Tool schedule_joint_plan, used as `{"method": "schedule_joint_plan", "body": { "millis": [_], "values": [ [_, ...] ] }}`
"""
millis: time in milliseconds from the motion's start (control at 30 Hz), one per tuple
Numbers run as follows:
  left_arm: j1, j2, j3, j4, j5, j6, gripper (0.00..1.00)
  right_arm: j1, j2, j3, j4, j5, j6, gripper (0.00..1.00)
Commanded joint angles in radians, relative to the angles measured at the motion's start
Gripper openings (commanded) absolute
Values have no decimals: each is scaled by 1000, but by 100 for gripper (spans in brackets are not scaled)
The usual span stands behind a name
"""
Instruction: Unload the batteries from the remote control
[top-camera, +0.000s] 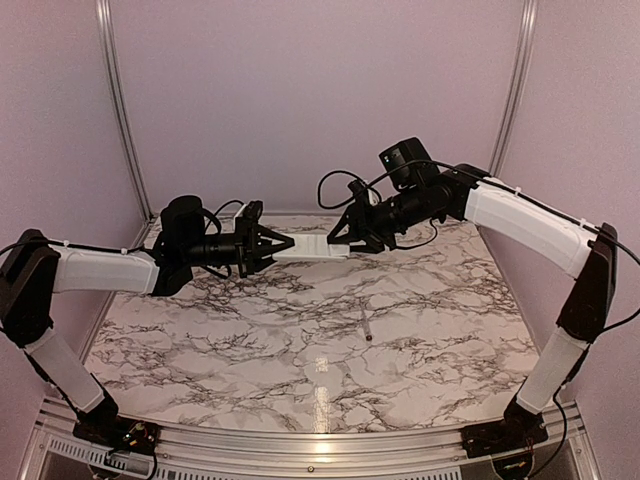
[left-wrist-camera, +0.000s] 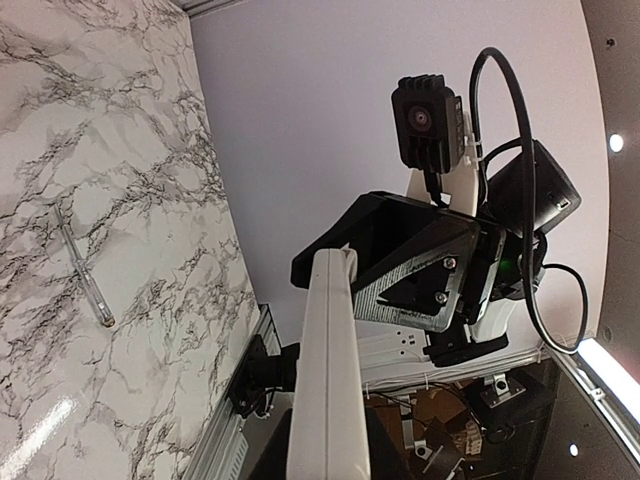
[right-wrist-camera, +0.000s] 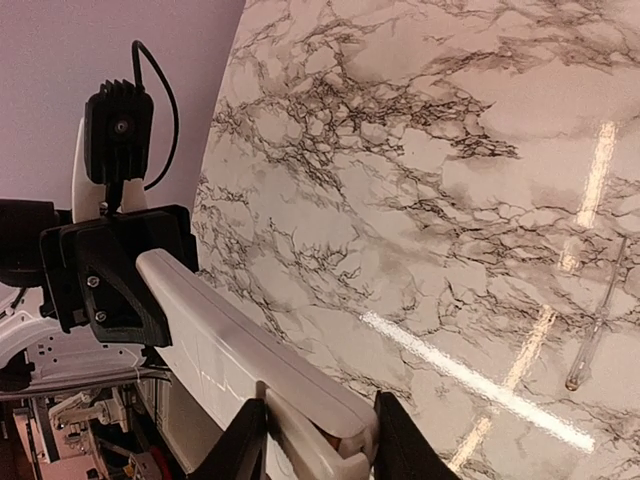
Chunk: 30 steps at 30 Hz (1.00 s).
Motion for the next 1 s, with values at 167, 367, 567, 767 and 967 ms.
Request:
{"method": "schedule_joint_plan", "body": {
  "millis": [167, 367, 567, 767, 967],
  "values": [
    [-12, 18, 22, -11, 7, 7, 0, 21, 4, 38, 15, -16, -11, 28],
    [-12, 19, 22, -5, 12, 6, 0, 21, 2, 38, 19, -15, -6, 26],
    [-12, 18, 20, 1, 14, 4, 0, 21, -2, 40, 14, -12, -5, 23],
    [-12, 13, 17, 3, 13, 2, 0, 21, -8, 46, 3, -7, -8, 19],
    [-12, 12, 15, 6, 14, 1, 0, 21, -13, 62, -8, -16, -18, 16]
  ]
}}
